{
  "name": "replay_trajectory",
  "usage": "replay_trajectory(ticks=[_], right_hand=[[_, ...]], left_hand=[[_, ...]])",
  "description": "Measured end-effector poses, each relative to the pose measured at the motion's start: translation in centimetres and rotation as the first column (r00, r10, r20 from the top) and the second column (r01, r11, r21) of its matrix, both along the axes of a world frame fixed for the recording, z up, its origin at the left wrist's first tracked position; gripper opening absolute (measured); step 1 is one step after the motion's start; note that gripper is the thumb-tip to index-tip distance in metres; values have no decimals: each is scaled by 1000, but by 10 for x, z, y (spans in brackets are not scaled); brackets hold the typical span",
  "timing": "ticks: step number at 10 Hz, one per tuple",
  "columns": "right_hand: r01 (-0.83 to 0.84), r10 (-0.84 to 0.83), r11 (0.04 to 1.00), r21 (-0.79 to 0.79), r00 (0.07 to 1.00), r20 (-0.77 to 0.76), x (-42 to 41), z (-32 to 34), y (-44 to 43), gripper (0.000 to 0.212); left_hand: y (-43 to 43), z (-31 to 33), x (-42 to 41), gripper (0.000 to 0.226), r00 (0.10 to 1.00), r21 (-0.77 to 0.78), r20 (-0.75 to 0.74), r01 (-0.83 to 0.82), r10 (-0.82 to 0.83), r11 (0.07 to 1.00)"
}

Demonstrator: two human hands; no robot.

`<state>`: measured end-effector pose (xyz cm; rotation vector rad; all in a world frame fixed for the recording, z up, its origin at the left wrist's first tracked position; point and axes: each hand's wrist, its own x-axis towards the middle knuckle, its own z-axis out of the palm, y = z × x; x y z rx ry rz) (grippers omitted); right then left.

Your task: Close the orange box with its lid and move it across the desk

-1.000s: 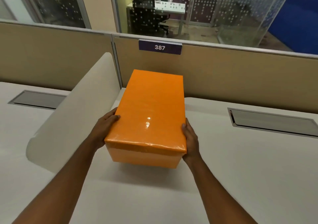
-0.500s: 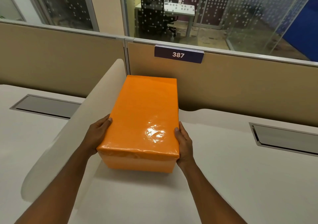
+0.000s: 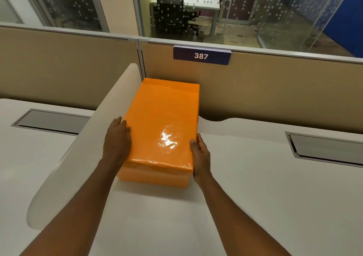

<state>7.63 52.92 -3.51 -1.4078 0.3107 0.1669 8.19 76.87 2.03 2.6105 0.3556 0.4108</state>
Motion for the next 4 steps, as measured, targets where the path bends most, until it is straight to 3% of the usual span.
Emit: replay_trajectory(ticks=[1, 4], right_hand=[[-25, 24, 999, -47, 1000, -14, 6, 6, 1, 60], [-186, 169, 921, -344, 983, -78, 10, 33, -1, 65]], left_hand=[[-13, 6, -7, 34, 997, 2, 75, 4, -4, 1000], [-76, 0, -57, 41, 979, 75, 26, 199, -201, 977]])
